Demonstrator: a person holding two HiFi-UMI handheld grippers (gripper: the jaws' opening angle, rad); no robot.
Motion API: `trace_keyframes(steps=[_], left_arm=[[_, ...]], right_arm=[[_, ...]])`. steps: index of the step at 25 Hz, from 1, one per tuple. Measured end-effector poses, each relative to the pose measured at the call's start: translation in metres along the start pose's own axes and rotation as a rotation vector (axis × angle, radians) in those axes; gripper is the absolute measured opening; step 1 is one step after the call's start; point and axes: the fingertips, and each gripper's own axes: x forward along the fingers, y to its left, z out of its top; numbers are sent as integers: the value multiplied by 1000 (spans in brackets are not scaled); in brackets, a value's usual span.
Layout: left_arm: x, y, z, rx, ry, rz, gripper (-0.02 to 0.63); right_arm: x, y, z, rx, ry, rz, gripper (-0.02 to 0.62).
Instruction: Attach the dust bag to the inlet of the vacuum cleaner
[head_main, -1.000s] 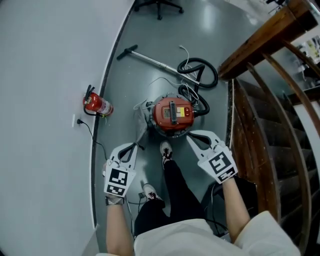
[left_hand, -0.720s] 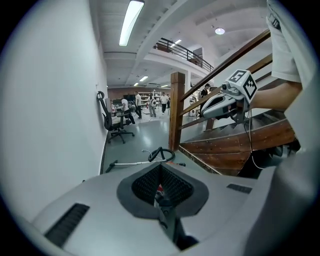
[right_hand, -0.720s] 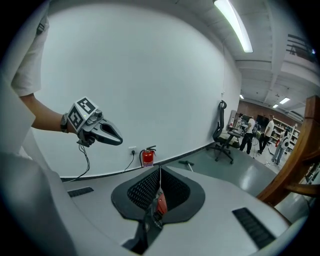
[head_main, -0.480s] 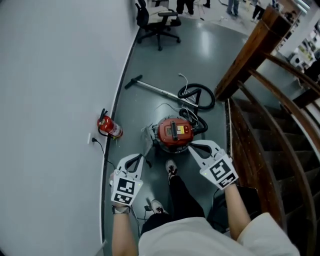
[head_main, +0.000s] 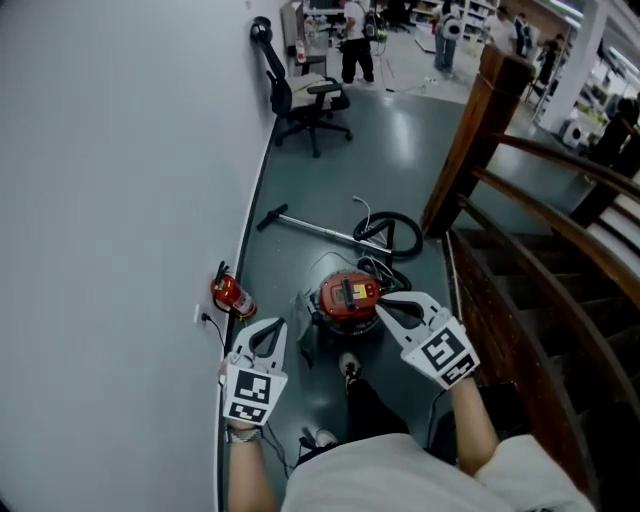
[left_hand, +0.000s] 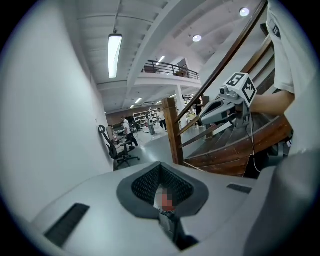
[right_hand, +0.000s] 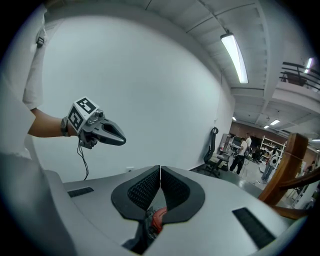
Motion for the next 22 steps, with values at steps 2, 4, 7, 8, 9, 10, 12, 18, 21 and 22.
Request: trace_keyframes(steps=[2, 4, 7, 8, 9, 10, 12, 18, 21, 22], left_arm=[[-14, 1, 19, 25, -21, 10, 0], [-28, 1, 36, 46, -40, 22, 0], [-50, 2, 57, 75, -65, 40, 0], [-57, 2, 62, 86, -72, 44, 0], [-64, 2, 67, 97, -78, 48, 1], [-72, 1, 72, 107, -84, 52, 0], [-86, 1, 80, 124, -96, 60, 0], [-123, -11, 98, 197, -116, 66, 0], [-135, -20, 105, 232, -134, 64, 1], [-137, -22, 108, 242, -137, 66, 1]], right_arm=[[-14, 1, 19, -11, -22, -23, 29], [-27, 4, 34, -33, -35, -35, 29], [-43, 13, 55, -47, -63, -37, 29], [-48, 16, 62, -47, -74, -36, 29], [-54, 21, 69, -50, -84, -36, 29], [-58, 25, 77, -57, -93, -36, 29], [-65, 32, 91, -81, -109, -37, 29], [-92, 53, 116, -123, -145, -49, 29], [-103, 62, 120, -140, -139, -52, 29], [-104, 64, 120, -147, -136, -53, 28]])
